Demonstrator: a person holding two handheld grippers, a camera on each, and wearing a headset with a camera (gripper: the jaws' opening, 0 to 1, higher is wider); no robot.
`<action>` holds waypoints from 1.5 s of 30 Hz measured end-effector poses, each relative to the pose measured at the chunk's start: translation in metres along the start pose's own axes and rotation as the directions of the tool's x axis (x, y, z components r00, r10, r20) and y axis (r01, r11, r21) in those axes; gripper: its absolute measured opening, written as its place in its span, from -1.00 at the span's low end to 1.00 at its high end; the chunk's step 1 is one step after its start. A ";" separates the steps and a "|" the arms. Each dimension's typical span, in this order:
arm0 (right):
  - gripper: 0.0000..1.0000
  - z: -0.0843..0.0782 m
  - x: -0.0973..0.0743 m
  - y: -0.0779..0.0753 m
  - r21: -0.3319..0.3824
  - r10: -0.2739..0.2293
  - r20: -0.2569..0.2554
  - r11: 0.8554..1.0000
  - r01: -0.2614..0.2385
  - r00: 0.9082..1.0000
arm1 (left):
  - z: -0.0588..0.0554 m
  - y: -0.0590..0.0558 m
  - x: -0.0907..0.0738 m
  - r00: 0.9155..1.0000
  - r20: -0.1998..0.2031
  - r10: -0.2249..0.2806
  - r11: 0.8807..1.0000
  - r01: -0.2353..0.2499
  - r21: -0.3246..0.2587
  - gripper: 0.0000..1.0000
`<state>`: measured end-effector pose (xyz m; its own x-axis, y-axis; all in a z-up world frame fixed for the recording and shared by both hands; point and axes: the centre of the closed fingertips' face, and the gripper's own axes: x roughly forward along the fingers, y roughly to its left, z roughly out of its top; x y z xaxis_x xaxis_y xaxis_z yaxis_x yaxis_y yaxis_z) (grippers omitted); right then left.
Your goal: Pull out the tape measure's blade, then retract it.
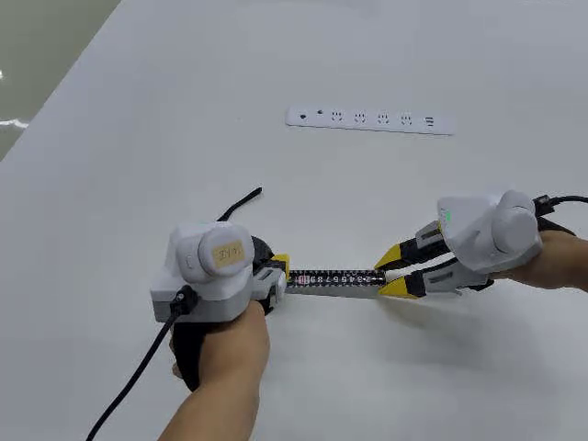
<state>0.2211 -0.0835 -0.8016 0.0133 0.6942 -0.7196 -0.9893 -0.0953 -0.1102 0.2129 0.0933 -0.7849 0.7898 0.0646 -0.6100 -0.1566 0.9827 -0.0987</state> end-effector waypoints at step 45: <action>-0.72 0.009 0.010 0.001 0.003 0.004 0.017 1.000 -0.004 1.000 | 0.000 -0.001 -0.001 1.000 -0.006 -0.018 1.000 0.018 -0.016 0.24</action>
<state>0.2192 -0.0707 -0.8024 0.0068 0.7058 -0.7083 -0.9899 -0.0958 -0.1050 0.2123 0.0926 -0.7845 0.7890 0.0463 -0.6126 -0.1520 0.9809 -0.1217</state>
